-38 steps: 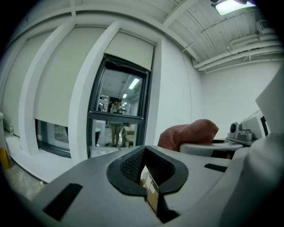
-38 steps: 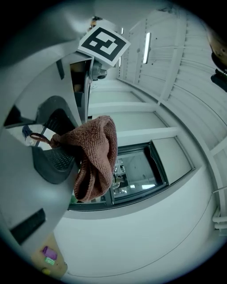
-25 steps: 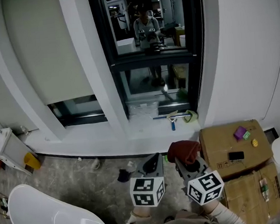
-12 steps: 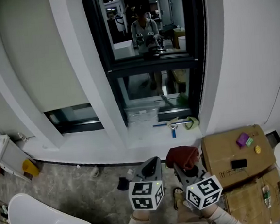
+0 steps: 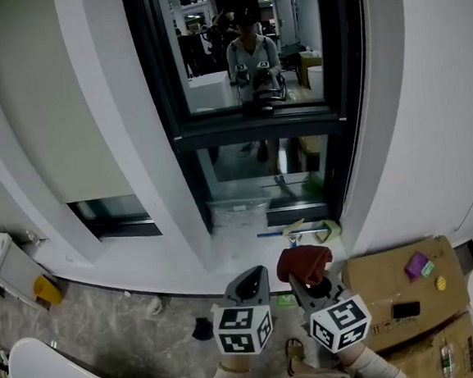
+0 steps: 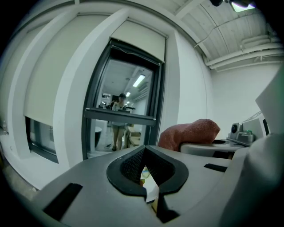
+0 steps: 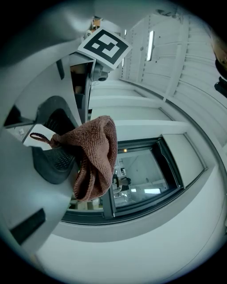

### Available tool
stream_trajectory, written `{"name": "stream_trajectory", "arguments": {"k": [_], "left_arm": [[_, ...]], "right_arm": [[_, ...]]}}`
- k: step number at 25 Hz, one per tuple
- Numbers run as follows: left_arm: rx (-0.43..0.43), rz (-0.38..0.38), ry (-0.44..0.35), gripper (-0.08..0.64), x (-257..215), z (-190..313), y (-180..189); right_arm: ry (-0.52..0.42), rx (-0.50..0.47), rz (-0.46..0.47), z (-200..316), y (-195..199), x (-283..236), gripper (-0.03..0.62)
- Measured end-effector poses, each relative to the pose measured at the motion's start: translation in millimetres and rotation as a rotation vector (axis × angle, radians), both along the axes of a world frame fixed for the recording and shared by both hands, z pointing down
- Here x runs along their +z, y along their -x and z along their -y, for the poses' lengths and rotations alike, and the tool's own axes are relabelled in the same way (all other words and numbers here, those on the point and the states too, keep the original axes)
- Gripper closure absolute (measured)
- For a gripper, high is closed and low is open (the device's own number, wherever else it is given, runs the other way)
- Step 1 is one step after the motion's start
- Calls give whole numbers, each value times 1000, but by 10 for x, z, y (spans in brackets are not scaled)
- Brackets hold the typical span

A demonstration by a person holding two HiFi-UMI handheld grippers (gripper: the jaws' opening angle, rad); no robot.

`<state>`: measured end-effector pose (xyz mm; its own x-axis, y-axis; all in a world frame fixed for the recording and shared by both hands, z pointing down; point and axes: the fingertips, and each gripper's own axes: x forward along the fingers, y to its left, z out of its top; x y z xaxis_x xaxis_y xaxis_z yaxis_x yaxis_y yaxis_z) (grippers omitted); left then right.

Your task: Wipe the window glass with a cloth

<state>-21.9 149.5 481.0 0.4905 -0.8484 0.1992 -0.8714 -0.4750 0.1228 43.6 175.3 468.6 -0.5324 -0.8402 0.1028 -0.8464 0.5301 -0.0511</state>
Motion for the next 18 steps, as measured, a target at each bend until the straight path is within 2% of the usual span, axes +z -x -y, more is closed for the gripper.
{"name": "stream_trajectory", "arguments": {"k": [9,18], "left_arm": [[-21,-4,-9,555,-136,1048,-303],[-26,9,-8,555,-108,1756,-581]], "right_arm": [[-9,-17,-11,1065,-338,-119,549],[-6,-48,4,1789,-579,-87,549]]}}
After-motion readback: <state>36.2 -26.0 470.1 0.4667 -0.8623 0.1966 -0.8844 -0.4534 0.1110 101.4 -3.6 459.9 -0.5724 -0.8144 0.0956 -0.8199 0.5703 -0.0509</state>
